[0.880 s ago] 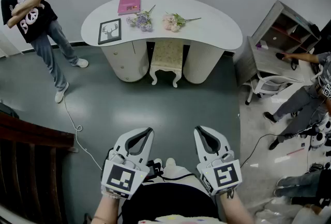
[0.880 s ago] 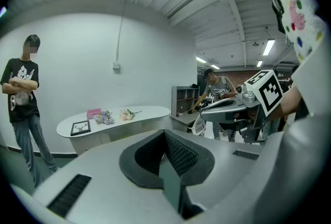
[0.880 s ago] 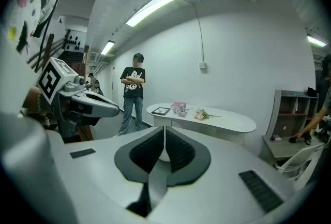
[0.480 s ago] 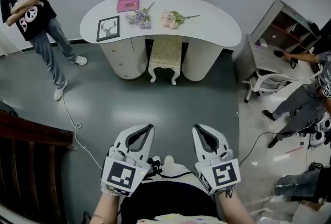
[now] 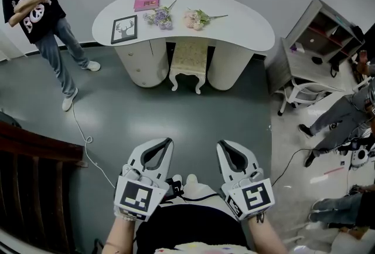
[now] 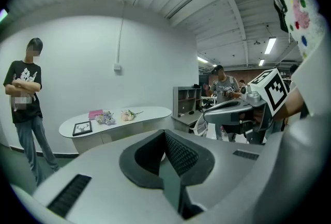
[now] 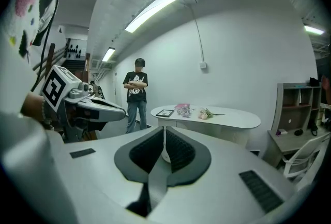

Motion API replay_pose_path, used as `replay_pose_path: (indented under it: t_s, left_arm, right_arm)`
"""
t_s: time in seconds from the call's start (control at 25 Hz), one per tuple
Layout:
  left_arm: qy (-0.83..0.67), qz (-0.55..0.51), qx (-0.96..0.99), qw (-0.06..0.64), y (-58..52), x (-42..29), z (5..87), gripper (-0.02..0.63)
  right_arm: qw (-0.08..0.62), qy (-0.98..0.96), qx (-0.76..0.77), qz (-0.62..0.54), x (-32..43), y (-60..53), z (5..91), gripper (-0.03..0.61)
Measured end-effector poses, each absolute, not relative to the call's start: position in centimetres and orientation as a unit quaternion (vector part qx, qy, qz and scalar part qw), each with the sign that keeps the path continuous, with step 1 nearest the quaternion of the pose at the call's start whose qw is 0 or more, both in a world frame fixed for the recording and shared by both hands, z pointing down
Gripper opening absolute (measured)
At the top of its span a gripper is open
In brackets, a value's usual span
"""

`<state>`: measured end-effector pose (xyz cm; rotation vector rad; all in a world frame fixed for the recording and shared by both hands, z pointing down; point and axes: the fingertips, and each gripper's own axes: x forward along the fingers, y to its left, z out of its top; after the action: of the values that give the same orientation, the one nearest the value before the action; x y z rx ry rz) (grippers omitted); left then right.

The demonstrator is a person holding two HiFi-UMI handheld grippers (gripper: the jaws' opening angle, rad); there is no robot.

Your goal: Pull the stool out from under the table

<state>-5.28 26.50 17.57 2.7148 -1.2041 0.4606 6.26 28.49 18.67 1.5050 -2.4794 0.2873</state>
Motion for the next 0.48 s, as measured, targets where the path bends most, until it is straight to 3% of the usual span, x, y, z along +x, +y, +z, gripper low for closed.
replay_pose_path:
  t_s: [0.48]
  left_arm:
    - [-0.426, 0.133, 0.891, 0.083, 27.5, -4.2, 16.5, 0.017]
  right_arm:
    - [0.118, -0.854, 0.498, 0.094, 7.3, 29.3, 18.8, 0.04]
